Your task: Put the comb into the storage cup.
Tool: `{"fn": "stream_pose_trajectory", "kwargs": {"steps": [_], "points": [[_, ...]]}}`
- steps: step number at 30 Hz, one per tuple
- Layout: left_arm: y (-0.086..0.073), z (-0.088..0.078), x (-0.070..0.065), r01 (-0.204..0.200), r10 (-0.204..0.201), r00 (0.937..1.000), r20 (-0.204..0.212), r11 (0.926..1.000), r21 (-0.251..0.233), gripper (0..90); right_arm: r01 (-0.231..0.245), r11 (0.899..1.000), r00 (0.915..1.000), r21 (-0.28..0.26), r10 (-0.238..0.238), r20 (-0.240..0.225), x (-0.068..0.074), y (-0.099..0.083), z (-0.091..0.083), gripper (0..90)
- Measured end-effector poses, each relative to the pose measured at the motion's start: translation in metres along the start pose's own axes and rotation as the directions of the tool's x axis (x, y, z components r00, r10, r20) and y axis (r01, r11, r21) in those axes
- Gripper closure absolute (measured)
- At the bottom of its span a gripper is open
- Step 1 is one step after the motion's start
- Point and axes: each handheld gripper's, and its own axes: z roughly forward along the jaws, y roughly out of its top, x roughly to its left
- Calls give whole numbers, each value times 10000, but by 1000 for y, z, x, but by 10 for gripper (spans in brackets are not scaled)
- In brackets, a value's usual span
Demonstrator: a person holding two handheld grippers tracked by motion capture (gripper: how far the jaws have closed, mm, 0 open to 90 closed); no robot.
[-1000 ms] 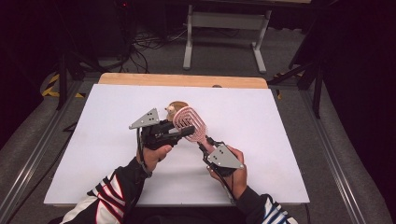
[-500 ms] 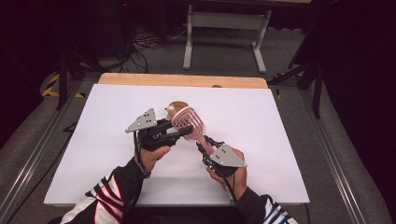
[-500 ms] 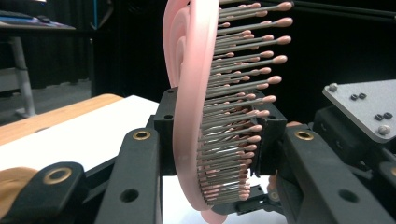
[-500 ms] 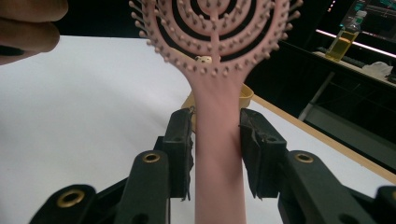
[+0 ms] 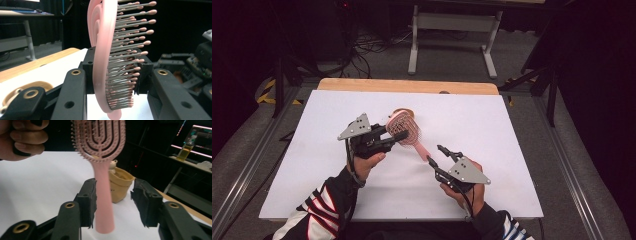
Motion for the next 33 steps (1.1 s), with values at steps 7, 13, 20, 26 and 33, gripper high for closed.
{"fn": "stream_pose_trajectory", "kwargs": {"steps": [7,13,20,26,33], "points": [[-1,-8,5,-28,28,9999,-146,10000,0,637,-106,9999,9991,-94,110,419,-13,0,-8,453],[0,-14,8,-66,67,9992,-383,10000,35,637,-53,10000,9975,-37,56,709,-23,-3,-13,395],[2,-20,11,-134,138,9981,-596,9999,83,637,-141,9999,9945,-81,149,1041,-32,-5,-20,295],[5,-25,14,-240,245,9968,-765,9997,72,637,-12,9999,9912,102,-1,1321,-37,-10,-23,237],[8,-31,15,-339,345,9950,-940,9994,74,637,-34,9999,9897,168,10,1428,-41,-16,-29,165]]}}
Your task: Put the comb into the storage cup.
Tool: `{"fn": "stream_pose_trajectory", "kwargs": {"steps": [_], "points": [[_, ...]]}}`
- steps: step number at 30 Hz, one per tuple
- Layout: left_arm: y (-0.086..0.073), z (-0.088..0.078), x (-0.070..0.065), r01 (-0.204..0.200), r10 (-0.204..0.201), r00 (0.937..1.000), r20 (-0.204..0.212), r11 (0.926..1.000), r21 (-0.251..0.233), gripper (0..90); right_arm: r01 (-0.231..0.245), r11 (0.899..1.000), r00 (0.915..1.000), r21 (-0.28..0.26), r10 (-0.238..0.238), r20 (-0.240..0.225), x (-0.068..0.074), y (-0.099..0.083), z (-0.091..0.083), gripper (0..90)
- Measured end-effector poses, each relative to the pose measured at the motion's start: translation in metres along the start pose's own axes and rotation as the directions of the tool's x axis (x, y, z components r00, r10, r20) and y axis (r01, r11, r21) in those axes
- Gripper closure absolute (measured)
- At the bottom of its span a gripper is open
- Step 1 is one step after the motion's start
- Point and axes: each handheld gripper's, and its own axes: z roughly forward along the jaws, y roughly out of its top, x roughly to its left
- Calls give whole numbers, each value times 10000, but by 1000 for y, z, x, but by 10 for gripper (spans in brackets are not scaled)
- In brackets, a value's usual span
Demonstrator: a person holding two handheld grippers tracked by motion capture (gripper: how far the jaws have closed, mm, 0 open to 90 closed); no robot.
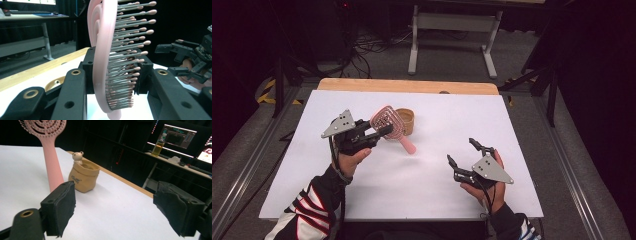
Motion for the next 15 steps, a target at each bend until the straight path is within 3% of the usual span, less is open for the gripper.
{"fn": "stream_pose_trajectory", "kwargs": {"steps": [15], "points": [[5,-9,4,-76,71,9996,-260,9998,-188,637,-51,9982,10000,597,48,46,-5,-17,-9,66]]}}
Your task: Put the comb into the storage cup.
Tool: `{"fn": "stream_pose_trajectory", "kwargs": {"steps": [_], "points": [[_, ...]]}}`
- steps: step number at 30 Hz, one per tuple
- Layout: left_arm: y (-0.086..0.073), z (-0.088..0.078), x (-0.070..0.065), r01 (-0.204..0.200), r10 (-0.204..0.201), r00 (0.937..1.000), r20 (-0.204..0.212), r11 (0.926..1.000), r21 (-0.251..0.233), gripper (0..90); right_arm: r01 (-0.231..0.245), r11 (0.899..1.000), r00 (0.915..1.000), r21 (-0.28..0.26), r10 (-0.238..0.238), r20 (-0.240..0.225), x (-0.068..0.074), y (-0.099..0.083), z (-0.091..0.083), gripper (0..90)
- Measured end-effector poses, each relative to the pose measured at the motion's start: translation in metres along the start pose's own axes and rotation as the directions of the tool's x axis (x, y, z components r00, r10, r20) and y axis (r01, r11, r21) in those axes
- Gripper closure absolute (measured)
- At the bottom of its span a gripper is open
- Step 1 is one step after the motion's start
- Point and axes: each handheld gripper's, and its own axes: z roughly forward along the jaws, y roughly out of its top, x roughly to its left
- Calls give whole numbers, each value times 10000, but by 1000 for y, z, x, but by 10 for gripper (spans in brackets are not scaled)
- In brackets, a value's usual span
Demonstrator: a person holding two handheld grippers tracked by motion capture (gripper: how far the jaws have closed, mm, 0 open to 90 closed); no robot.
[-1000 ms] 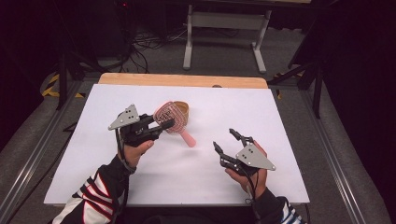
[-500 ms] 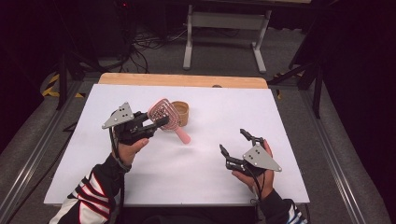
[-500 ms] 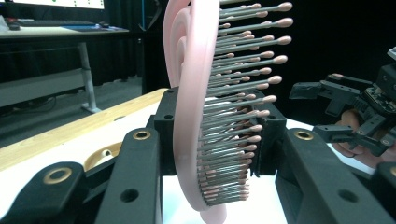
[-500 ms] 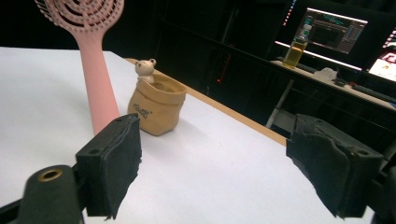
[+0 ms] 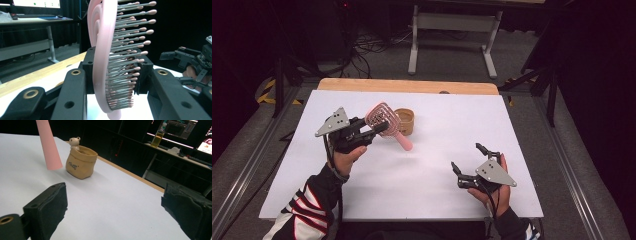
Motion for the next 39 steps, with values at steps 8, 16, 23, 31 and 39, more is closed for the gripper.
{"fn": "stream_pose_trajectory", "kwargs": {"steps": [8,16,23,31,39], "points": [[4,-6,3,-60,57,9998,-197,9999,-133,636,48,9996,10000,261,-49,31,-1,-9,-3,56],[9,-13,7,-23,8,9992,-391,9992,-399,636,172,9992,9998,349,-173,24,1,-11,0,40],[13,-14,9,-136,113,9987,-501,9989,-456,637,-41,9998,9999,199,39,115,0,-11,-1,30],[21,-15,12,-170,132,9979,-640,9981,-591,637,-173,9996,9998,234,172,19,-1,-12,0,28],[35,-12,19,-309,256,9963,-819,9975,-630,637,-96,9994,10000,340,97,-13,0,-13,2,36]]}}
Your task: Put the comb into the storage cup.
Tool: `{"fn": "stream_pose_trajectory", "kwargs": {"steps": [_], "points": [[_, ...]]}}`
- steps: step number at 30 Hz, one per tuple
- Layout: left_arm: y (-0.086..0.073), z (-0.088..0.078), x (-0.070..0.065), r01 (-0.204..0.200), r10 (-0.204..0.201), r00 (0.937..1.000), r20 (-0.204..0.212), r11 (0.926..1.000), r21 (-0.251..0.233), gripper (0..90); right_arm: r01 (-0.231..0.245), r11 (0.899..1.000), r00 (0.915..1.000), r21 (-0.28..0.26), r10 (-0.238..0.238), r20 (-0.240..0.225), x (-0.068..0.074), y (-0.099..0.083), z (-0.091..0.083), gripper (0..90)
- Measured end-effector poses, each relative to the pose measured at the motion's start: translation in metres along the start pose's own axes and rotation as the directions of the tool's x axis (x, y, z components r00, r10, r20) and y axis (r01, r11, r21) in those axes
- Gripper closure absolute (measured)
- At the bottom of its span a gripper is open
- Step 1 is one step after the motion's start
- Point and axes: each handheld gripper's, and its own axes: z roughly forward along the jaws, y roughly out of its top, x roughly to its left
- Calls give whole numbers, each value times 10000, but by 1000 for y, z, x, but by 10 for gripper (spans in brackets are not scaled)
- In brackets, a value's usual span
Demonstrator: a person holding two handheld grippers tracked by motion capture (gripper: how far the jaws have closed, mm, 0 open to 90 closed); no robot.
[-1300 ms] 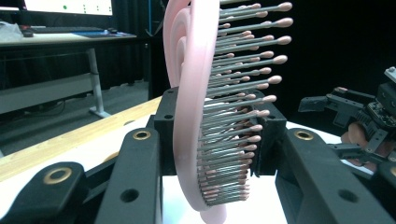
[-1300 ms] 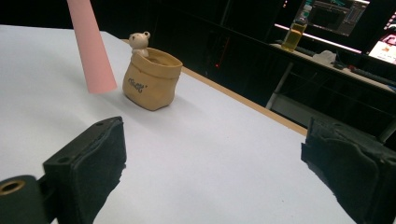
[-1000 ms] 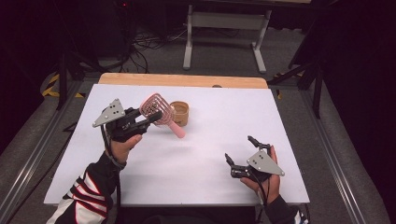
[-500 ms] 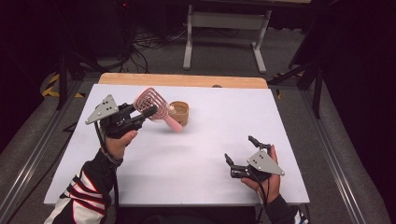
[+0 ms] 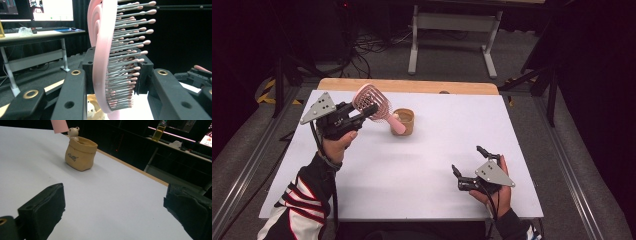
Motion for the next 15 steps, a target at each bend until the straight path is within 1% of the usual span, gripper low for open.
{"fn": "stream_pose_trajectory", "kwargs": {"steps": [6,7,9,10,13,15], "points": [[6,7,4,-54,55,9999,-105,9999,97,636,43,10000,10000,69,-43,-26,1,0,1,37],[7,10,6,-49,51,9999,-130,9999,132,637,39,10000,10000,63,-38,-88,1,-1,2,38],[7,12,7,-56,58,9999,-135,9998,179,636,67,9999,9999,85,-66,-101,1,-1,2,38],[8,16,9,-65,69,9998,-196,9998,201,637,52,10000,9999,72,-51,-123,1,-1,2,39],[9,21,11,-29,33,9998,-219,9998,176,637,61,9999,9999,92,-60,-114,1,-1,2,40],[11,23,13,-37,43,9997,-240,9997,245,637,65,9999,9999,89,-64,-128,1,-1,2,40]]}}
